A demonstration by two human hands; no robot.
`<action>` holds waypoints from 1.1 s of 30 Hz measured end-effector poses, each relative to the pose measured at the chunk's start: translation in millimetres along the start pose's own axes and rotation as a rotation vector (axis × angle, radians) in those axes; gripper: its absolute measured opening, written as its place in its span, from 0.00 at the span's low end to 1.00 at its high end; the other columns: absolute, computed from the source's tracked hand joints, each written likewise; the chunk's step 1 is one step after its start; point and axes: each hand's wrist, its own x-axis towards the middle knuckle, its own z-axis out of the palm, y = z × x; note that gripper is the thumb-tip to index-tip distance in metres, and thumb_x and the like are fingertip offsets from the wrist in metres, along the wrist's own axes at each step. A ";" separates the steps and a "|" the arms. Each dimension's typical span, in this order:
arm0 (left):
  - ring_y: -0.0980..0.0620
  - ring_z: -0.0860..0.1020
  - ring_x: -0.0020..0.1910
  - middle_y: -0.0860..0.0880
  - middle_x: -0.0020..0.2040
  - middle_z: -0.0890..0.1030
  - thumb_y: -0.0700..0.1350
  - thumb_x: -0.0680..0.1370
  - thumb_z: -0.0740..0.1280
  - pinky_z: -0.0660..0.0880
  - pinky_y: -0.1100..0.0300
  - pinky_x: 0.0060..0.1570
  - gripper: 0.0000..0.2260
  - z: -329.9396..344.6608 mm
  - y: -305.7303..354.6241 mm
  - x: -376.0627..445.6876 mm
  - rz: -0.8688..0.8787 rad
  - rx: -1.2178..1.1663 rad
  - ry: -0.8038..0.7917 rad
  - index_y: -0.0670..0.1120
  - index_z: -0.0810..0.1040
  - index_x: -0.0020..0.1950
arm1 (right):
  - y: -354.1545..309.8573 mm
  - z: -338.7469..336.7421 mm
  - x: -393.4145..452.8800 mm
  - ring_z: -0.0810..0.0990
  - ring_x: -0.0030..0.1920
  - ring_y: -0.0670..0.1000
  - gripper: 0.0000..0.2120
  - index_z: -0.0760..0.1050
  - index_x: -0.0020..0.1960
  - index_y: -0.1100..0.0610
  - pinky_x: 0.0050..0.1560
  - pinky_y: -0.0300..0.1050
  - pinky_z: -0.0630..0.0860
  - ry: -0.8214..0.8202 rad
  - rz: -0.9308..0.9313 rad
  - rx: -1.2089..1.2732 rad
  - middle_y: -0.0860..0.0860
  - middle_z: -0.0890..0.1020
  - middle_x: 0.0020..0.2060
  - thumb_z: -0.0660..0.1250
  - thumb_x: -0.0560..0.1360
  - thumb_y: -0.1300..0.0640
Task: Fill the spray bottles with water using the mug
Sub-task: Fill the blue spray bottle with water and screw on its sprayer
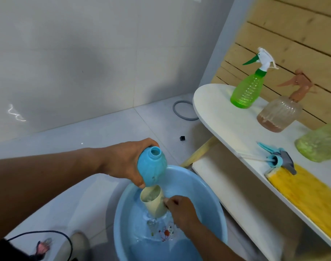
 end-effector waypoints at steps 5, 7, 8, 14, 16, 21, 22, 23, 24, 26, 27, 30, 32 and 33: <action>0.58 0.79 0.57 0.60 0.59 0.78 0.55 0.60 0.85 0.81 0.52 0.55 0.40 -4.5 1.9 -9.1 -0.016 0.036 -0.005 0.64 0.67 0.65 | -25.7 -49.4 -27.7 0.68 0.27 0.49 0.19 0.71 0.31 0.56 0.31 0.44 0.68 0.045 -0.023 0.165 0.48 0.68 0.25 0.70 0.77 0.49; 0.58 0.79 0.57 0.60 0.59 0.78 0.54 0.60 0.85 0.81 0.53 0.55 0.40 -5.6 1.7 -11.1 -0.024 0.047 -0.003 0.64 0.67 0.64 | -37.8 -72.4 -37.4 0.67 0.26 0.49 0.20 0.74 0.35 0.63 0.29 0.42 0.67 0.075 -0.032 0.183 0.49 0.70 0.26 0.70 0.77 0.49; 0.59 0.79 0.56 0.60 0.59 0.79 0.54 0.60 0.86 0.81 0.55 0.54 0.39 -6.5 3.8 -12.1 -0.022 0.048 -0.002 0.63 0.68 0.64 | -44.4 -85.5 -43.1 0.68 0.26 0.48 0.20 0.75 0.37 0.65 0.28 0.41 0.66 0.097 -0.034 0.171 0.50 0.71 0.26 0.71 0.76 0.48; 0.61 0.79 0.55 0.60 0.57 0.78 0.51 0.61 0.87 0.78 0.66 0.49 0.38 -6.7 12.4 -11.6 -0.045 0.069 -0.036 0.63 0.67 0.63 | -87.3 -145.4 -76.7 0.72 0.31 0.48 0.18 0.77 0.34 0.58 0.34 0.45 0.69 0.198 -0.101 0.186 0.56 0.82 0.33 0.73 0.74 0.45; 0.61 0.79 0.55 0.60 0.57 0.78 0.50 0.61 0.86 0.79 0.64 0.50 0.39 -4.5 15.8 -10.0 -0.052 0.075 -0.043 0.63 0.68 0.63 | -102.6 -158.5 -87.7 0.70 0.30 0.48 0.18 0.74 0.33 0.55 0.34 0.44 0.67 0.244 -0.124 0.198 0.59 0.84 0.38 0.73 0.74 0.45; 0.60 0.78 0.56 0.60 0.58 0.78 0.49 0.62 0.86 0.78 0.66 0.50 0.39 2.1 21.9 -6.8 -0.060 0.079 -0.078 0.62 0.68 0.64 | -130.1 -176.3 -105.2 0.67 0.26 0.42 0.18 0.79 0.39 0.62 0.33 0.42 0.67 0.361 -0.194 0.222 0.51 0.78 0.30 0.73 0.75 0.47; 0.60 0.78 0.56 0.60 0.58 0.78 0.50 0.62 0.86 0.77 0.66 0.50 0.39 2.8 22.5 -6.0 -0.062 0.080 -0.083 0.63 0.68 0.64 | -132.9 -177.9 -107.5 0.67 0.27 0.42 0.17 0.80 0.39 0.62 0.33 0.40 0.67 0.380 -0.217 0.216 0.50 0.77 0.29 0.74 0.75 0.47; 0.60 0.79 0.56 0.60 0.58 0.78 0.50 0.62 0.86 0.77 0.66 0.50 0.39 3.2 23.4 -5.3 -0.063 0.080 -0.085 0.63 0.67 0.64 | -135.4 -178.8 -109.0 0.68 0.28 0.42 0.17 0.80 0.38 0.61 0.33 0.39 0.67 0.396 -0.242 0.207 0.50 0.78 0.30 0.74 0.75 0.47; 0.60 0.79 0.56 0.60 0.58 0.78 0.50 0.62 0.86 0.77 0.67 0.50 0.39 3.5 24.1 -4.6 -0.061 0.079 -0.086 0.62 0.68 0.64 | -137.5 -179.6 -110.6 0.69 0.28 0.42 0.16 0.80 0.38 0.60 0.32 0.37 0.67 0.410 -0.268 0.196 0.50 0.79 0.30 0.74 0.75 0.48; 0.60 0.79 0.56 0.60 0.58 0.78 0.49 0.62 0.87 0.78 0.66 0.51 0.39 3.7 26.5 -3.5 -0.057 0.079 -0.087 0.61 0.68 0.65 | -141.6 -180.3 -114.1 0.71 0.30 0.41 0.14 0.80 0.38 0.57 0.32 0.35 0.68 0.426 -0.309 0.166 0.49 0.81 0.31 0.74 0.75 0.48; 0.60 0.78 0.56 0.60 0.58 0.78 0.50 0.63 0.87 0.79 0.65 0.52 0.39 3.6 27.6 -2.7 -0.053 0.082 -0.086 0.61 0.68 0.66 | -143.6 -180.8 -116.2 0.71 0.30 0.41 0.13 0.80 0.38 0.56 0.33 0.35 0.68 0.435 -0.325 0.146 0.48 0.80 0.31 0.74 0.75 0.48; 0.59 0.78 0.57 0.59 0.59 0.78 0.50 0.63 0.87 0.80 0.62 0.54 0.40 3.9 29.7 -0.4 -0.048 0.086 -0.087 0.59 0.68 0.67 | -149.2 -182.2 -122.8 0.74 0.32 0.41 0.11 0.81 0.39 0.53 0.34 0.34 0.68 0.459 -0.369 0.101 0.43 0.80 0.30 0.73 0.75 0.47; 0.59 0.79 0.57 0.59 0.59 0.78 0.50 0.63 0.86 0.80 0.60 0.55 0.40 4.4 30.7 0.8 -0.046 0.085 -0.091 0.59 0.68 0.68 | -152.2 -182.1 -125.9 0.75 0.33 0.41 0.11 0.81 0.39 0.52 0.34 0.35 0.68 0.472 -0.385 0.079 0.42 0.80 0.31 0.73 0.75 0.47; 0.59 0.79 0.57 0.59 0.59 0.78 0.51 0.63 0.86 0.80 0.59 0.55 0.41 4.5 31.1 1.1 -0.044 0.084 -0.093 0.60 0.67 0.68 | -153.3 -181.7 -126.7 0.75 0.34 0.42 0.11 0.81 0.39 0.51 0.35 0.37 0.68 0.481 -0.395 0.060 0.44 0.80 0.32 0.73 0.75 0.46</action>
